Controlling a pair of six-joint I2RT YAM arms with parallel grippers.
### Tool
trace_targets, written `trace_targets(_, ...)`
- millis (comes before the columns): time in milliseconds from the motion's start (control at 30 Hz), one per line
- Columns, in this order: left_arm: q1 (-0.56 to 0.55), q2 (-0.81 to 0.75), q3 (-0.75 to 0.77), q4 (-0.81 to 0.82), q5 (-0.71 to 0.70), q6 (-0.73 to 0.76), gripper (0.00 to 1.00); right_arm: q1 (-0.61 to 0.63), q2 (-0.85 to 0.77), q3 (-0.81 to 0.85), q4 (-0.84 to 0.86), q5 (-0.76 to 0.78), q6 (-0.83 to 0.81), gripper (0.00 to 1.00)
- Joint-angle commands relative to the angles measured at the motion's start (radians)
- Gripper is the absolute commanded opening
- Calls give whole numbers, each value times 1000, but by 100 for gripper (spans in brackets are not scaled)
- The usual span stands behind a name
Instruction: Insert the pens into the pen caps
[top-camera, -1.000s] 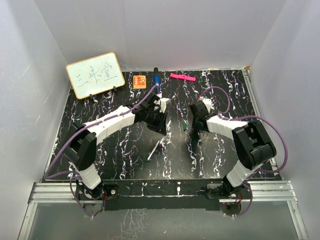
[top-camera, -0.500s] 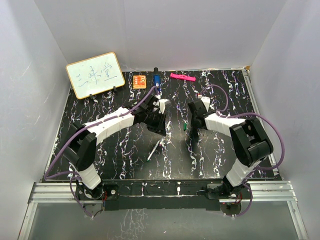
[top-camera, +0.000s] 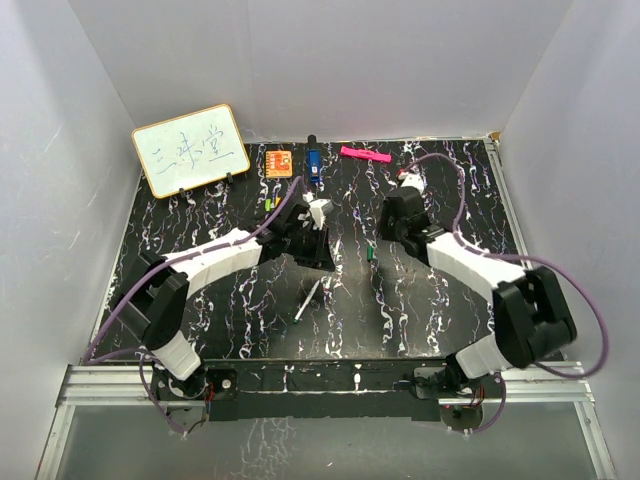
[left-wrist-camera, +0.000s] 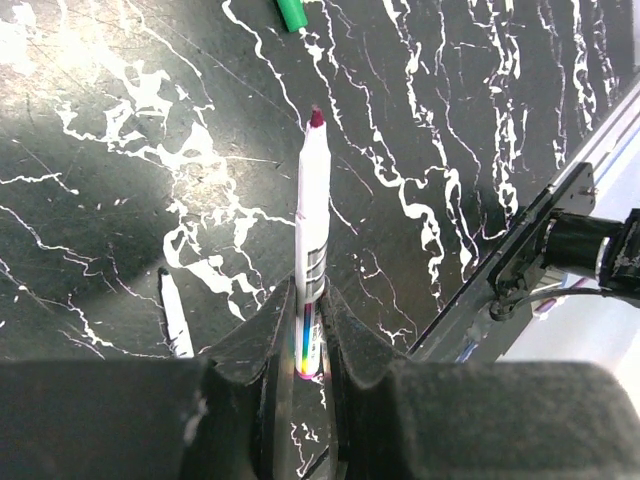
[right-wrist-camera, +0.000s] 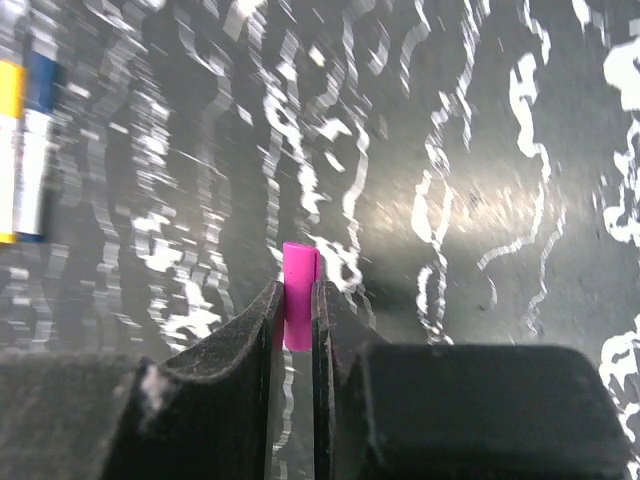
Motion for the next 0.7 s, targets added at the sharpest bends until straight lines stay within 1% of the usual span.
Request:
trace_targets(0,3,-87,-79,230,38,-80,0,3,-151,-56,271,-100,-7,0)
trace_targets(100,-10,-146,-185,436,37,-102,0,3,-234,-136,427,-174,-4,0)
trace_targets(167,-20,-171,-236,524,21,-87,0,3,-288,-198,543,-239,-1,0)
trace_targets(267,-37,-177,-265,637,33,-56,0,3,-345,-268,679,-308,8,0)
trace_targets(400,-44,-154,-296,807,102,-86,0,2,-389,-333,815,-390,8,0)
trace_targets(467,-48,-134,-293,856,125,-112,0,3,-408,-375,884,-407,15,0)
trace_targets(667,-64,-92,-280,915,149,-138,0,4,-451,-444,1019,-440,40,0)
